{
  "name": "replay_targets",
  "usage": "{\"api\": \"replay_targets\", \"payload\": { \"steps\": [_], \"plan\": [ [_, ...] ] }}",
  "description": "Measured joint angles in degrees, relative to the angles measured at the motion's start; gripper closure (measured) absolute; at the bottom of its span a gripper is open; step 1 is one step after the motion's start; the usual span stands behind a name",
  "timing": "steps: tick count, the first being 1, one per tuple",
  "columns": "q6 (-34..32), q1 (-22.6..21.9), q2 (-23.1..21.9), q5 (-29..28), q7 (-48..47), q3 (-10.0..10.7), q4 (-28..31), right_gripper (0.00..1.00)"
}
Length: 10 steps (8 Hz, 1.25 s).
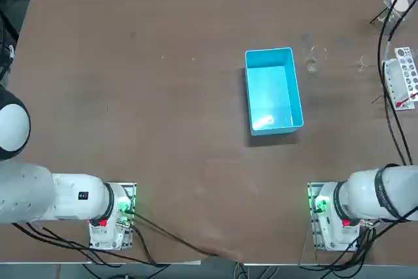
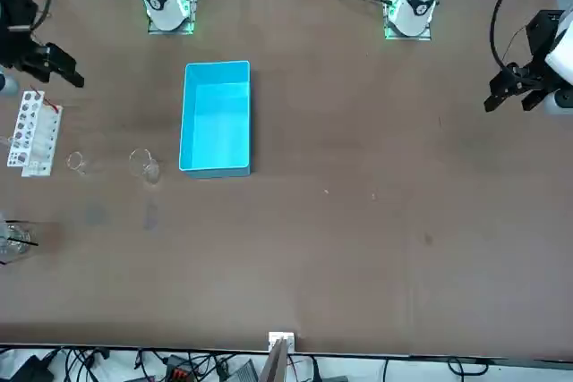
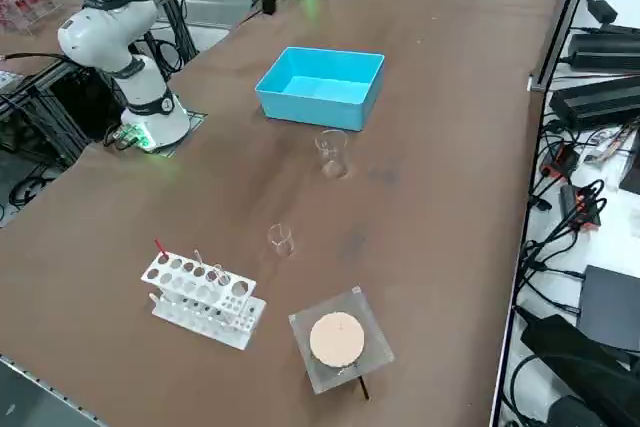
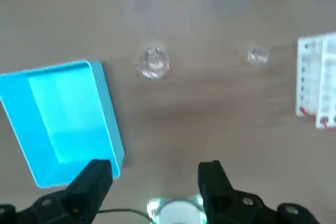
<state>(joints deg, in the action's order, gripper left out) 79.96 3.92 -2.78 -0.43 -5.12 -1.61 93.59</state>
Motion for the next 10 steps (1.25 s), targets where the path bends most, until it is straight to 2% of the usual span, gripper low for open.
{"api": "replay_targets", "payload": {
  "steps": [3, 4, 5, 7, 10],
  "plan": [
    [-10.3, 1.8, 0.5, 4.1, -2.2, 0.1, 0.4, 0.0],
    [-12.0, 2.7, 1.0, 7.0, -5.7, 0.2, 1.4, 0.0],
    [-10.9, 3.6, 1.5, 10.0, -11.1, 0.2, 3.3, 0.0],
    [-1.3, 4.5, 2.4, 18.1, -23.0, 0.2, 9.3, 0.0],
    [21.2, 4.6, 4.1, 36.6, -45.4, 0.2, 22.5, 0.0]
  ]
}}
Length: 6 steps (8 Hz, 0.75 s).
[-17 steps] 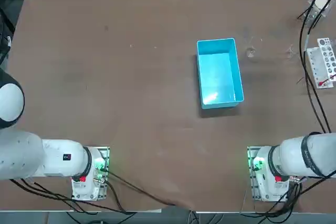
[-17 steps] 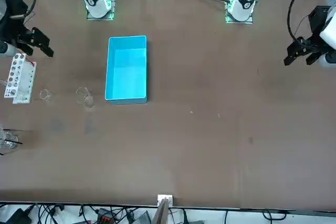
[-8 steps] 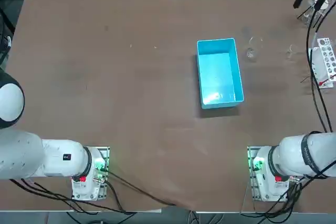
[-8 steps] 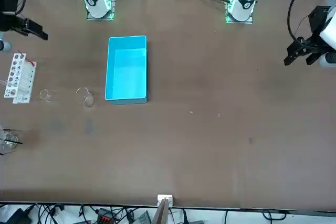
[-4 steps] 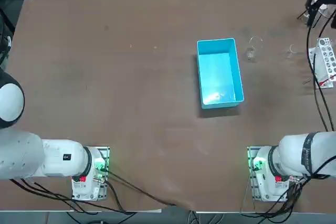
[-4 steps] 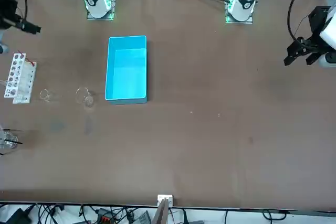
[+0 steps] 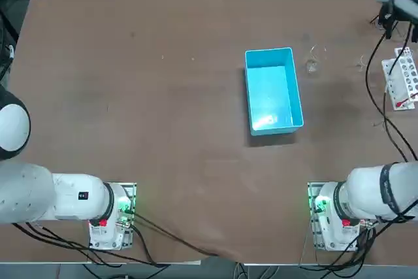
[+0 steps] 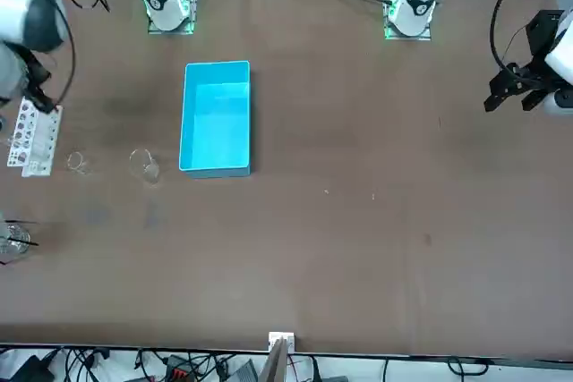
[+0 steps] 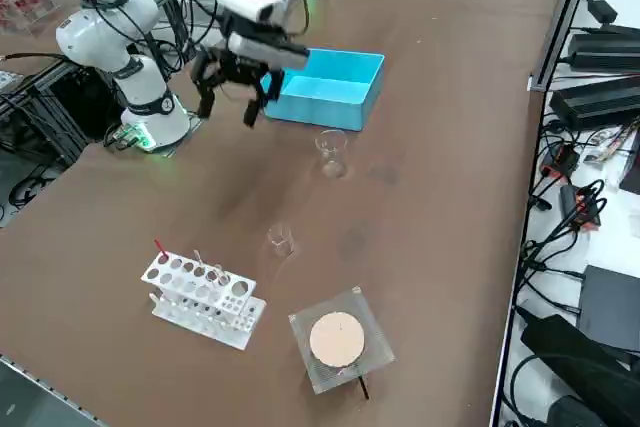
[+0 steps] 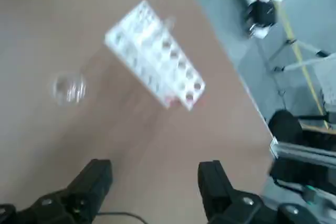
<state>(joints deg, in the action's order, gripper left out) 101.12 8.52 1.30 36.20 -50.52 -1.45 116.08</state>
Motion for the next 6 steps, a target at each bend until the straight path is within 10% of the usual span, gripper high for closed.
{"api": "replay_targets", "payload": {
  "steps": [6],
  "plan": [
    [11.2, 0.6, 2.6, 39.8, -51.7, -0.1, 17.6, 0.0]
  ]
}}
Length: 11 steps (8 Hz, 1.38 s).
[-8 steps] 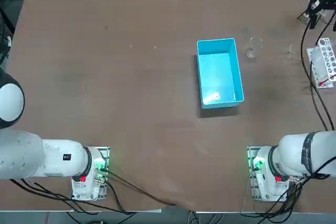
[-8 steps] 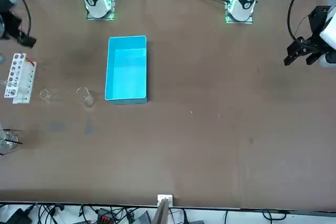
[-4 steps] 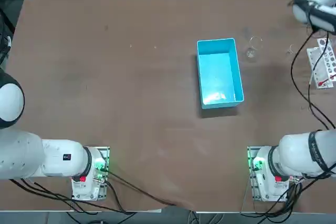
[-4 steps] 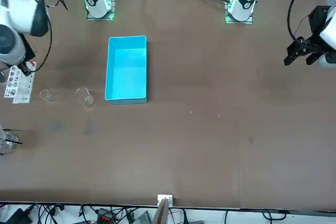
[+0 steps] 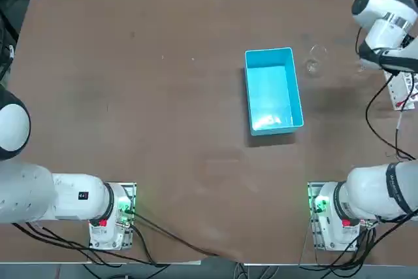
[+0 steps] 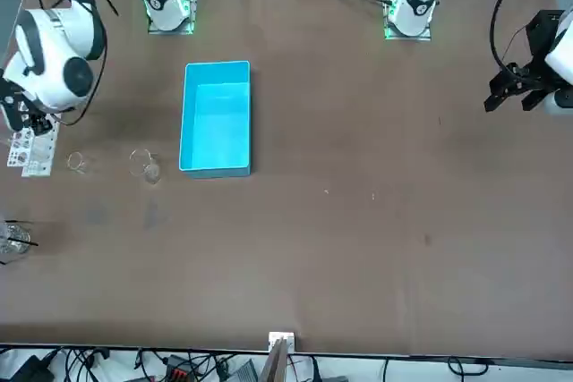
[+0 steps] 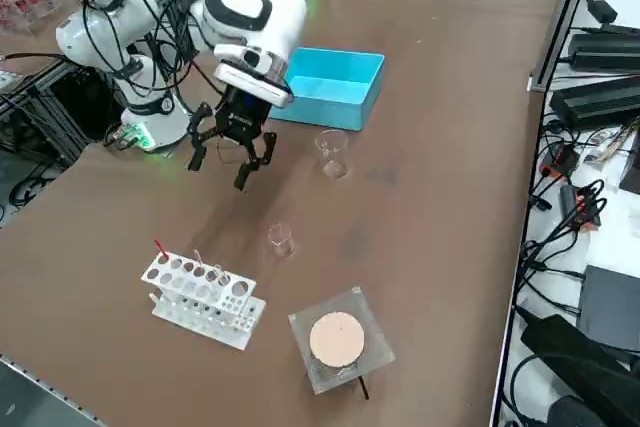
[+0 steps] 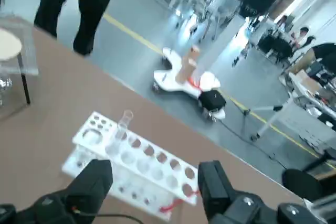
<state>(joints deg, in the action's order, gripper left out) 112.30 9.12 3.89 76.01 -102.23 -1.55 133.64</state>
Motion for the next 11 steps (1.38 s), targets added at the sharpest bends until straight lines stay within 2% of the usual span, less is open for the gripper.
{"api": "replay_targets", "payload": {
  "steps": [2, 3, 4, 8, 9, 11],
  "plan": [
    [-0.9, 0.2, 7.3, 12.2, -17.5, -0.1, 1.4, 0.0],
    [-2.7, 0.4, 10.4, 14.9, -22.6, -0.1, 1.3, 0.0],
    [-4.8, 0.5, 12.1, 16.3, -26.8, -0.1, 1.2, 0.01],
    [-9.9, 1.0, 14.3, 22.4, -43.5, 0.0, 1.3, 0.05],
    [-11.1, 1.4, 15.5, 24.7, -46.6, 0.0, 1.3, 0.06],
    [-12.1, 5.0, 18.8, 32.6, -51.9, 0.1, 1.9, 0.09]
  ]
}}
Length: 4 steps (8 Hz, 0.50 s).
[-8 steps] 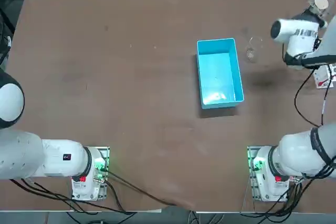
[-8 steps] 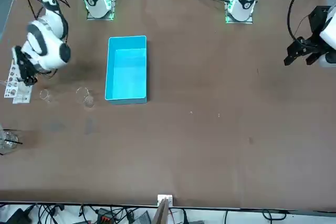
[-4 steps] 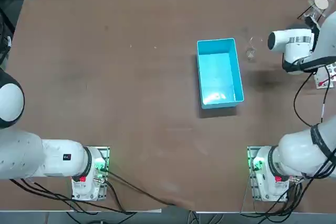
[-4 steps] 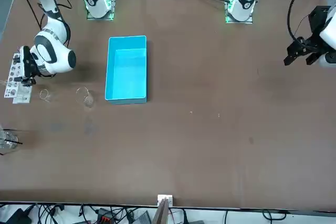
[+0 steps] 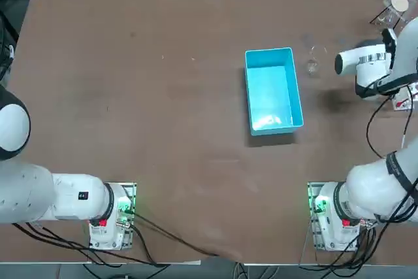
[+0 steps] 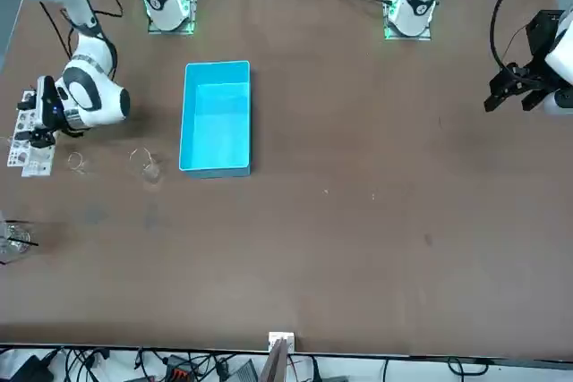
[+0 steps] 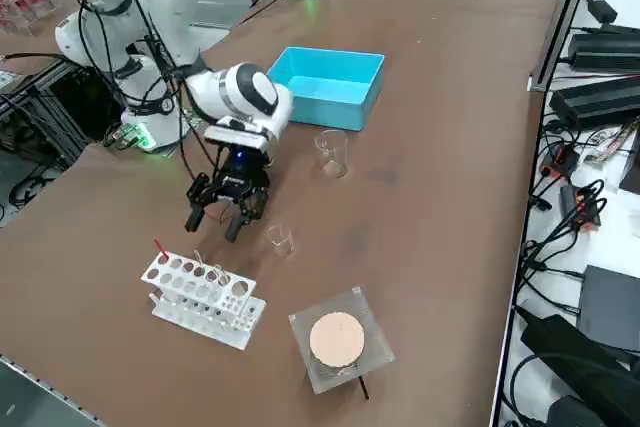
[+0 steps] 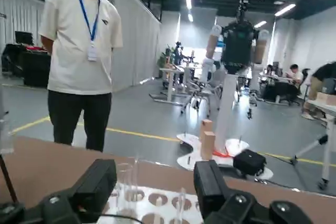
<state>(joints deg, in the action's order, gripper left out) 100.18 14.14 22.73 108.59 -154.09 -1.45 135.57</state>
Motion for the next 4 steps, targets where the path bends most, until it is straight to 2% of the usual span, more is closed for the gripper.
{"api": "replay_targets", "payload": {
  "steps": [2, 4],
  "plan": [
    [-0.7, 1.8, 2.4, 2.2, -1.4, 0.0, 0.1, 0.13],
    [-0.8, 1.8, 2.8, 2.2, -1.5, -0.1, 0.1, 0.21]
  ]
}}
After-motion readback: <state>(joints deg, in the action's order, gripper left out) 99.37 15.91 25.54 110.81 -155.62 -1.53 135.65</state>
